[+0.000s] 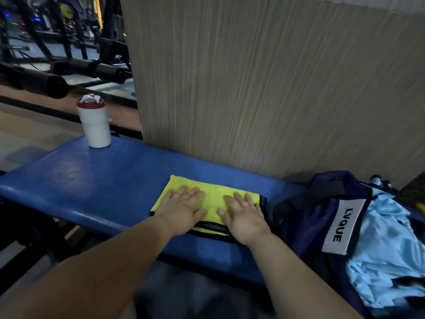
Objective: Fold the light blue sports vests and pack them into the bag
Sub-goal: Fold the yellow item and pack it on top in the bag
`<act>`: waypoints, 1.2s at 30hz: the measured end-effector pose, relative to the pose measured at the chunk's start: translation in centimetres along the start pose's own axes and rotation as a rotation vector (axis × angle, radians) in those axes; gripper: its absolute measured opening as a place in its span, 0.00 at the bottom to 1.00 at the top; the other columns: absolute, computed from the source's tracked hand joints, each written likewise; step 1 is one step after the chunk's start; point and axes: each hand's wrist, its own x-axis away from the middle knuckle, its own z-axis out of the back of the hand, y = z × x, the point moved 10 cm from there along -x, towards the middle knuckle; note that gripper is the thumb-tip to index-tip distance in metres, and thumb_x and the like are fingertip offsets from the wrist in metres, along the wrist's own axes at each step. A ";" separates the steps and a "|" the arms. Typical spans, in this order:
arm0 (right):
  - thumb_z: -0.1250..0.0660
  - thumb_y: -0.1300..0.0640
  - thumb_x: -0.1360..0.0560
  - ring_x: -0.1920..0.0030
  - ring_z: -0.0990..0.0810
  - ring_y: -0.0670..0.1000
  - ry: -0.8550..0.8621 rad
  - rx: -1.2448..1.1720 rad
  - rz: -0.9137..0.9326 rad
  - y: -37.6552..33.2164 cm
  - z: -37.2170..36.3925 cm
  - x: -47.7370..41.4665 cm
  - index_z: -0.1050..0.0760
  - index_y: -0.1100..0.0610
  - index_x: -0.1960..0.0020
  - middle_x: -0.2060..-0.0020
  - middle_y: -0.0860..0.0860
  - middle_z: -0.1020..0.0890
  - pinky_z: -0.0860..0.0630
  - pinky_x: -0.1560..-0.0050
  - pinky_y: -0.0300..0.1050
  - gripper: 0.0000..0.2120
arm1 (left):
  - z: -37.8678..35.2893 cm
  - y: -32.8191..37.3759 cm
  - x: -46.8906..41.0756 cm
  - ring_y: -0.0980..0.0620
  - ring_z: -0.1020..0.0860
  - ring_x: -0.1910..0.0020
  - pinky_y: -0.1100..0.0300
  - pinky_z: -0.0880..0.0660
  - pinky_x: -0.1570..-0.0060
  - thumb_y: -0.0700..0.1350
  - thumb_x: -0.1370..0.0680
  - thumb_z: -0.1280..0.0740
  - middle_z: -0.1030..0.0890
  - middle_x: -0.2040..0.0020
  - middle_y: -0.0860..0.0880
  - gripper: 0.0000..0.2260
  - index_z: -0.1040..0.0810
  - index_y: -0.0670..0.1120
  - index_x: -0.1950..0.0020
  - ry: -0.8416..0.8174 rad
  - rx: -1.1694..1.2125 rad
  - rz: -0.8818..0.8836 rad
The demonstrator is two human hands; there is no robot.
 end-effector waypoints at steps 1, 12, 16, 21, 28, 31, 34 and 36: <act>0.53 0.36 0.19 0.21 0.61 0.55 -0.046 0.044 -0.034 0.6 -0.8 -0.1 0.51 0.46 0.20 0.20 0.48 0.54 0.61 0.23 0.57 0.31 | -0.4 -0.8 0.0 0.51 0.60 0.22 0.44 0.60 0.25 0.66 0.20 0.52 0.57 0.20 0.57 0.31 0.56 0.57 0.21 -0.025 -0.002 0.051; 0.60 0.27 0.25 0.23 0.68 0.59 -0.127 0.174 -0.127 2.0 -1.9 0.3 0.63 0.44 0.20 0.21 0.49 0.65 0.66 0.25 0.65 0.39 | 2.2 -7.5 2.1 0.43 0.42 0.27 0.48 0.40 0.31 0.61 0.20 0.42 0.37 0.25 0.48 0.27 0.37 0.48 0.25 0.363 0.466 0.391; 0.64 0.23 0.30 0.22 0.67 0.59 -0.103 0.197 -0.105 2.0 -2.0 0.5 0.63 0.44 0.20 0.21 0.49 0.64 0.66 0.25 0.64 0.44 | 2.2 -10.6 3.5 0.41 0.28 0.41 0.48 0.29 0.44 0.55 0.18 0.43 0.25 0.41 0.43 0.16 0.29 0.43 0.39 0.350 0.372 0.507; 0.75 0.25 0.41 0.22 0.66 0.54 -0.057 0.179 -0.057 1.2 -1.9 1.3 0.61 0.45 0.20 0.21 0.49 0.62 0.66 0.24 0.59 0.52 | 1.9 -10.3 2.6 0.47 0.25 0.51 0.55 0.30 0.56 0.57 0.20 0.41 0.23 0.52 0.47 0.15 0.29 0.45 0.51 0.085 0.308 0.479; 0.75 0.27 0.42 0.21 0.64 0.51 -0.076 0.096 0.015 -0.3 -2.3 2.8 0.59 0.47 0.20 0.21 0.47 0.60 0.64 0.22 0.52 0.53 | 4.1 -9.6 1.9 0.44 0.27 0.54 0.56 0.31 0.56 0.49 0.20 0.38 0.24 0.51 0.42 0.11 0.29 0.40 0.51 0.133 0.605 0.494; 0.72 0.25 0.42 0.21 0.63 0.50 -0.135 0.011 0.066 -1.9 -2.9 3.7 0.56 0.47 0.20 0.20 0.46 0.58 0.64 0.23 0.50 0.54 | 7.2 -9.8 2.0 0.41 0.25 0.47 0.54 0.30 0.51 0.48 0.20 0.38 0.24 0.47 0.40 0.13 0.28 0.40 0.43 0.242 0.582 0.505; 0.56 0.31 0.23 0.21 0.56 0.48 -0.132 -0.217 0.095 -2.7 -2.4 4.1 0.47 0.49 0.20 0.20 0.47 0.50 0.61 0.23 0.45 0.37 | 10.1 -8.9 2.5 0.41 0.24 0.47 0.55 0.31 0.55 0.47 0.22 0.36 0.22 0.47 0.41 0.10 0.29 0.43 0.46 0.356 0.471 0.472; 0.46 0.43 0.17 0.23 0.43 0.47 -0.028 -0.580 0.025 -1.3 -1.3 4.0 0.37 0.52 0.23 0.23 0.49 0.38 0.51 0.23 0.42 0.25 | 11.3 -7.0 2.8 0.42 0.24 0.46 0.55 0.30 0.55 0.47 0.23 0.34 0.21 0.47 0.44 0.10 0.27 0.46 0.44 0.410 0.436 0.428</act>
